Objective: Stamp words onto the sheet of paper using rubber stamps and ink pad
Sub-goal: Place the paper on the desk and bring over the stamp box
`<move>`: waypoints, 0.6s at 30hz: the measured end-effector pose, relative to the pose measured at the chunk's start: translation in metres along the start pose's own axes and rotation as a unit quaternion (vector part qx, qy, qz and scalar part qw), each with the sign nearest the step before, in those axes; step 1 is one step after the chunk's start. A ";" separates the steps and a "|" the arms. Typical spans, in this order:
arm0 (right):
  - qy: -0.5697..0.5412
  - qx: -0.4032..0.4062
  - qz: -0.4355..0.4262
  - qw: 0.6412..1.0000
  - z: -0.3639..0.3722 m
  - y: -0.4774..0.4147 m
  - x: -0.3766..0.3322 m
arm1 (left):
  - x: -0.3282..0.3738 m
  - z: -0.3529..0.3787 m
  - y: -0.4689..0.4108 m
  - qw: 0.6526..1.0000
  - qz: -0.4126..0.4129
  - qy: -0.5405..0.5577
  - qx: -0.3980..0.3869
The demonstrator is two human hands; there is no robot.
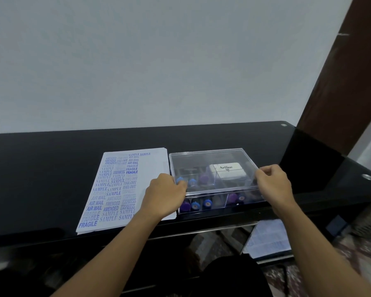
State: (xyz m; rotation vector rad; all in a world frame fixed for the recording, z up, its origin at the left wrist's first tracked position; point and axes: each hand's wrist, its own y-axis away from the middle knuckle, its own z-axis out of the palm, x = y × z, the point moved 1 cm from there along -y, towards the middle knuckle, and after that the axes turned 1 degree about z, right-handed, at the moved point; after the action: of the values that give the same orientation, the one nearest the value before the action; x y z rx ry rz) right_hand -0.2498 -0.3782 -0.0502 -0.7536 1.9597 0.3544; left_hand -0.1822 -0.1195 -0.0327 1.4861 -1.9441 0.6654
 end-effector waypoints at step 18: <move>0.173 -0.056 -0.050 0.982 0.002 -0.019 -0.040 | 0.008 -0.001 -0.028 0.995 -0.060 0.082 -0.012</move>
State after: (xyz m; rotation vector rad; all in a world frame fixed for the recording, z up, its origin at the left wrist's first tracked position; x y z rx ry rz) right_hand -0.2228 -0.3780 -0.0152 -1.0376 2.2292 0.2880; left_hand -0.1564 -0.1314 -0.0257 1.4719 -1.7203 0.6846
